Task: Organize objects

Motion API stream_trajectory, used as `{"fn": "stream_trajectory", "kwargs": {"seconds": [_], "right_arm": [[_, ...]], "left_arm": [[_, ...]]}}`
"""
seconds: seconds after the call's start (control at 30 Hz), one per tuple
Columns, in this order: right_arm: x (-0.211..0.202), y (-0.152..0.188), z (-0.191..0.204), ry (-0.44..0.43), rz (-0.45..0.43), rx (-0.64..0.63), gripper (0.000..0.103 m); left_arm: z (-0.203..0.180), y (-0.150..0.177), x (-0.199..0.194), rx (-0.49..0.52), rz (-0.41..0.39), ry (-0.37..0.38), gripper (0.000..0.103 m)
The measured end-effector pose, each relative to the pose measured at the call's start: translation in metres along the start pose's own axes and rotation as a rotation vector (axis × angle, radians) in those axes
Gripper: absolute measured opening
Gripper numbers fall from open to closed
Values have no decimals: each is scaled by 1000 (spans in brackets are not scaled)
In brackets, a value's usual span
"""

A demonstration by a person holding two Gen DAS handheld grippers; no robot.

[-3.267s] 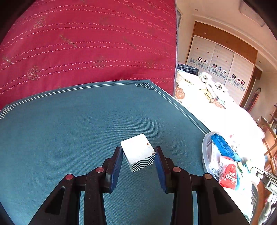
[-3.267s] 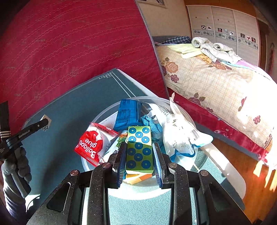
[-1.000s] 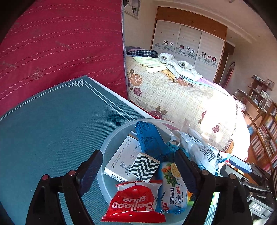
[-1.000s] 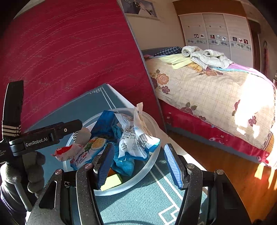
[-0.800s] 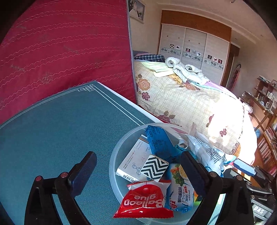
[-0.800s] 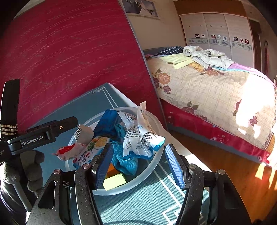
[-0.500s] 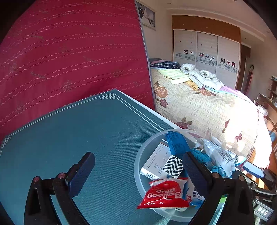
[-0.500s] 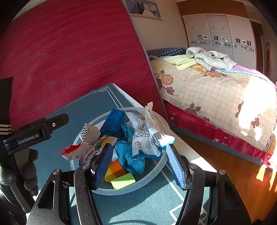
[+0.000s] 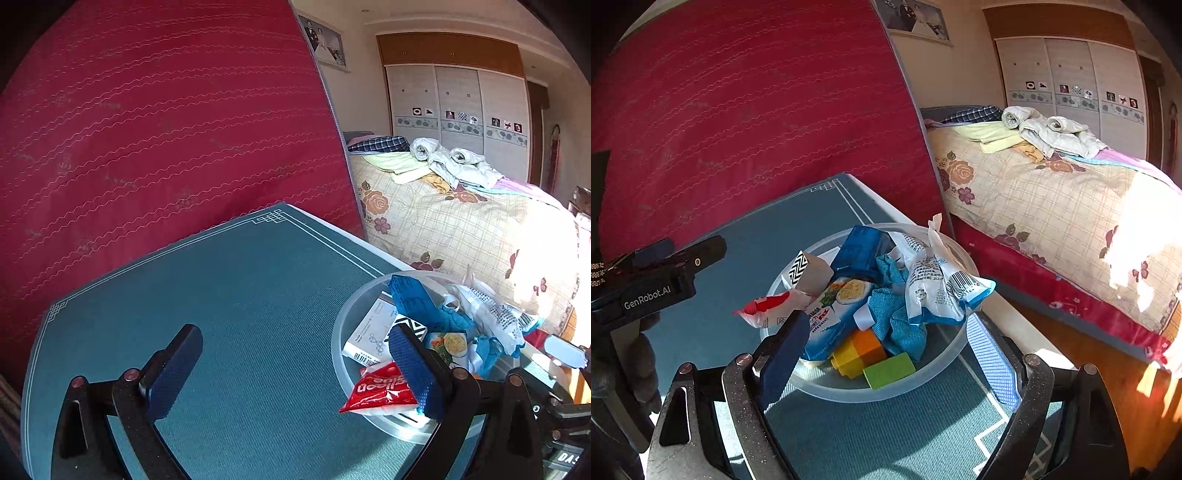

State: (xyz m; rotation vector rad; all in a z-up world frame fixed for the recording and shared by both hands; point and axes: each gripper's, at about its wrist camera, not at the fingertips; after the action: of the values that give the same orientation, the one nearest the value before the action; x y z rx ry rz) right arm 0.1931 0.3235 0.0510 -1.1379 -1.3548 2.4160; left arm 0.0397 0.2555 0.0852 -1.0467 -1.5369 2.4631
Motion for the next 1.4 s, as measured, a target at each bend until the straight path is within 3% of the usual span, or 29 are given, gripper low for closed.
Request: {"fn": "stream_trajectory", "kwargs": {"seconds": [0.23, 0.83, 1.4], "right_arm": [[-6, 9, 0, 76, -14, -48, 101], [0, 21, 3, 130, 38, -94, 101], [4, 24, -2, 180, 29, -117, 101]], "left_arm": [[-9, 2, -7, 20, 8, 5, 103], [-30, 19, -3, 51, 83, -9, 103], [-36, 23, 3, 49, 113, 18, 103]]}}
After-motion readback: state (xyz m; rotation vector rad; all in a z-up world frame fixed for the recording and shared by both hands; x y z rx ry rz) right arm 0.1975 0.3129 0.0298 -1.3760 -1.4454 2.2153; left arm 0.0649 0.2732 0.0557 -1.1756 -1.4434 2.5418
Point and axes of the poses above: each gripper's, at about its wrist camera, not at the fingertips, and x roughly the way its jaws point, z to its left, y to its underside, and after that the axes turned 9 degrees about x, right-handed
